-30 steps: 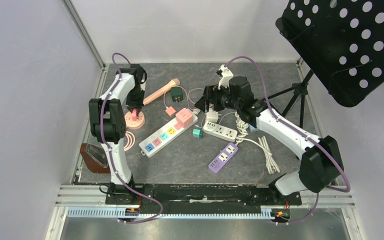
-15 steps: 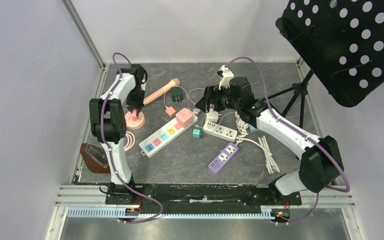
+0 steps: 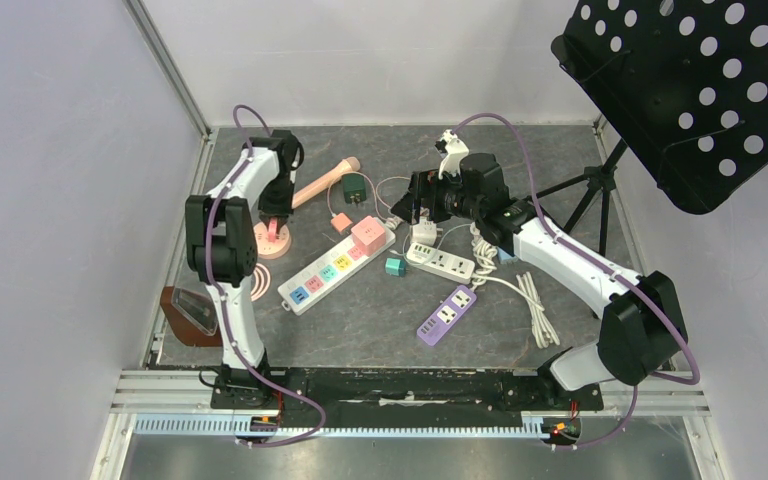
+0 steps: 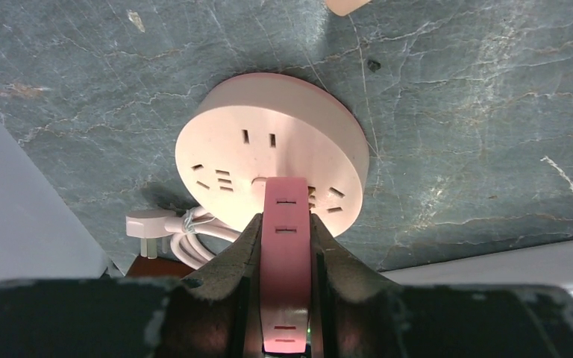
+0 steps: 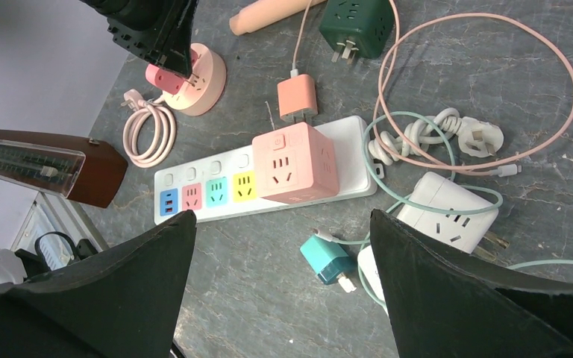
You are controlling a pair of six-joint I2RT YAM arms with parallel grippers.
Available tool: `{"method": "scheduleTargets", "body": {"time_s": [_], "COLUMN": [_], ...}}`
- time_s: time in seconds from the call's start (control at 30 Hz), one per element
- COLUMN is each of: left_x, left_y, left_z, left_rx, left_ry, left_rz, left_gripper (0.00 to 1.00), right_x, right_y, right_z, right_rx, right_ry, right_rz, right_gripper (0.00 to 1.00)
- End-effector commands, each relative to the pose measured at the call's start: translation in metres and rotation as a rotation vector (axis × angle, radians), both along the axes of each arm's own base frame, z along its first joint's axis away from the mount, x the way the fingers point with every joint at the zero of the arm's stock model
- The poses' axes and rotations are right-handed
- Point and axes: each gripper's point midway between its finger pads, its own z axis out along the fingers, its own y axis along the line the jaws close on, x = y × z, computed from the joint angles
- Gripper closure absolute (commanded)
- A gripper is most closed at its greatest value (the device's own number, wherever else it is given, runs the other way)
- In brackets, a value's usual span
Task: Insert the plug
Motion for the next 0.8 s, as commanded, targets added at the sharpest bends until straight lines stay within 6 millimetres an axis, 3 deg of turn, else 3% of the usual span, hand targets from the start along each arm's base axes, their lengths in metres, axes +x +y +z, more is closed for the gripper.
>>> {"method": "scheduleTargets", "body": {"time_s": [0.0, 0.13, 0.43, 0.77], "left_x": [-0.004, -0.005, -0.005, -0.013], "left_y": [0.004, 0.007, -0.018, -0.02], "left_z": [-0.006, -0.006, -0.016, -0.019], "left_rx": [0.068, 0.103, 0.101, 0.153], "left_ry": [0.034, 0.04, 0.038, 0.027], "left_rz": [0.02, 0.021, 0.008, 0.066], "left_gripper": [0.98, 0.98, 0.98, 0.98], "right_x": [0.002, 0.003, 0.003, 0.002], "right_y": [-0.001, -0.001, -0.002, -0.003], "right_z": [0.022, 0.022, 0.02, 0.018], "right_rx": [0.035, 0.036, 0.041, 0.041], "right_ry": [-0.065, -0.066, -0.061, -0.057], "right_rz": [0.003, 0.004, -0.001, -0.007], "right_gripper": [0.12, 0.12, 0.12, 0.12]}}
